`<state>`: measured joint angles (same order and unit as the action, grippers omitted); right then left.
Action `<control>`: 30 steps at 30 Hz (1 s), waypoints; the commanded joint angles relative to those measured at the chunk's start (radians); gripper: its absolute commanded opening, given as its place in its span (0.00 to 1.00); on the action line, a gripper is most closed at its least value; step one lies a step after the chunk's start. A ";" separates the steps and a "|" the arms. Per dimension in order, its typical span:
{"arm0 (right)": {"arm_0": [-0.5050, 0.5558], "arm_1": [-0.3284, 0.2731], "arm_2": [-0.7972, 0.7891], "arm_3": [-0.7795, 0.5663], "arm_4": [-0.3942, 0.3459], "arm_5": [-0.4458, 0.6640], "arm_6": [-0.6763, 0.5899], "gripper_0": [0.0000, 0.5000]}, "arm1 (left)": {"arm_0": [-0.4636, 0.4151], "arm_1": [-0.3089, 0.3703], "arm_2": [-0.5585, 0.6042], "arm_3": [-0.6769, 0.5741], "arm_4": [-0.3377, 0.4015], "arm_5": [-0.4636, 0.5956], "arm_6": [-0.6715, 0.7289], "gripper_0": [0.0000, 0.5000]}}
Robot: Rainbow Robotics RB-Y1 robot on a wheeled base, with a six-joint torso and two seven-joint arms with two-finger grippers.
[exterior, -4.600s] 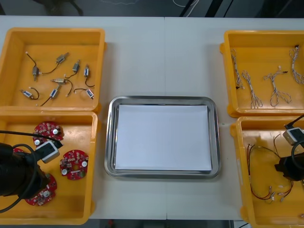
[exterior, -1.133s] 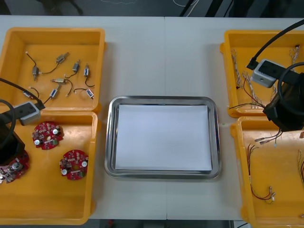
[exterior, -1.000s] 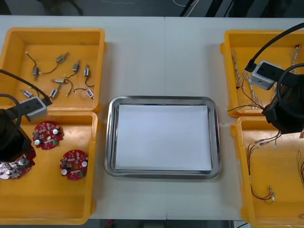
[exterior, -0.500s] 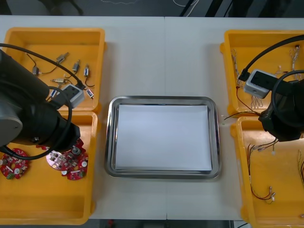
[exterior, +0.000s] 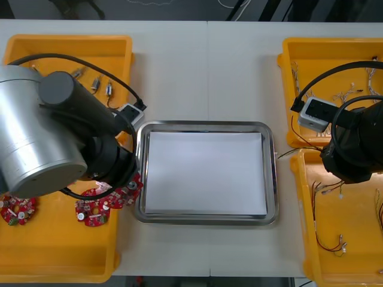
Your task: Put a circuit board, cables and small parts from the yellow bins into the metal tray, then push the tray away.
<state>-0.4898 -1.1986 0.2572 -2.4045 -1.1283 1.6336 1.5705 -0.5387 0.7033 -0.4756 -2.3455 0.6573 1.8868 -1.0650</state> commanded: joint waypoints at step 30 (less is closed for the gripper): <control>-0.029 -0.033 0.005 -0.015 0.007 0.006 0.031 0.00 | -0.104 -0.196 -0.316 0.394 -0.262 -0.308 0.243 0.00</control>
<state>-0.4899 -1.1987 0.2572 -2.4044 -1.1275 1.6342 1.5705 -0.6082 0.5317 -0.7642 -1.9422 0.4072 1.5974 -0.9136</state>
